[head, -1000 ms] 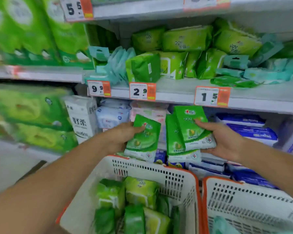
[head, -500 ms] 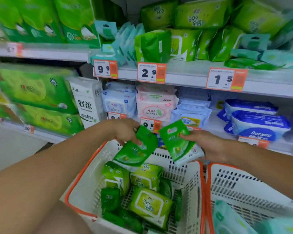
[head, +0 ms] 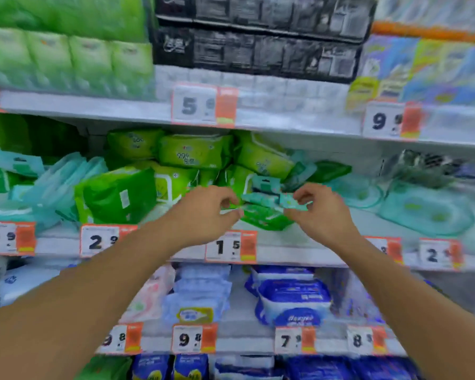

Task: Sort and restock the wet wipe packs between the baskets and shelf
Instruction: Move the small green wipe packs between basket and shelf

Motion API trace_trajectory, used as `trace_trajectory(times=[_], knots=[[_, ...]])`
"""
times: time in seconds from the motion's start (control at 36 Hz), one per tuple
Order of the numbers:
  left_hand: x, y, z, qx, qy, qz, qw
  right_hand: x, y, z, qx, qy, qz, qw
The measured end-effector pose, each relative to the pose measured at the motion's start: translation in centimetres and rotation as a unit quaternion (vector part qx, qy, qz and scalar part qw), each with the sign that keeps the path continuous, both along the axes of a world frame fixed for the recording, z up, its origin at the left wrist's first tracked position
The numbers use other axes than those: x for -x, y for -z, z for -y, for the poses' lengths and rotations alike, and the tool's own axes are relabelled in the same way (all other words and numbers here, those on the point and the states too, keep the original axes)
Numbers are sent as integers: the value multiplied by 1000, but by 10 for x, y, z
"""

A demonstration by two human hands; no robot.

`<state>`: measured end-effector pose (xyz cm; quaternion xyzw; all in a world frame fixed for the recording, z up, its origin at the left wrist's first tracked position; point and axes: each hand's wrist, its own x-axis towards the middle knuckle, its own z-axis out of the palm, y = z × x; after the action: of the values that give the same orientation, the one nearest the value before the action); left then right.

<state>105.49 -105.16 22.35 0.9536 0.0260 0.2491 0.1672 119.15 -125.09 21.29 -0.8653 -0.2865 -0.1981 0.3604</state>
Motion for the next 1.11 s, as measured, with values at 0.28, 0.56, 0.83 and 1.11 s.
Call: trace_trajectory(times=[0.28,0.56,0.83,1.11], knots=[[-98,1,-8,-123,-112,-362,917,-81,11,-33,271,-81,-212,936],[-97,-7,-5,-19,-130,-109,985,-92,-35,-33,93,-241,-544,798],[-94,-4,-55,271,-69,-76,957,-118,-26,-65,-120,-57,-326,936],[-83,25,-64,611,23,-80,787,-134,-12,-96,115,-28,-128,985]])
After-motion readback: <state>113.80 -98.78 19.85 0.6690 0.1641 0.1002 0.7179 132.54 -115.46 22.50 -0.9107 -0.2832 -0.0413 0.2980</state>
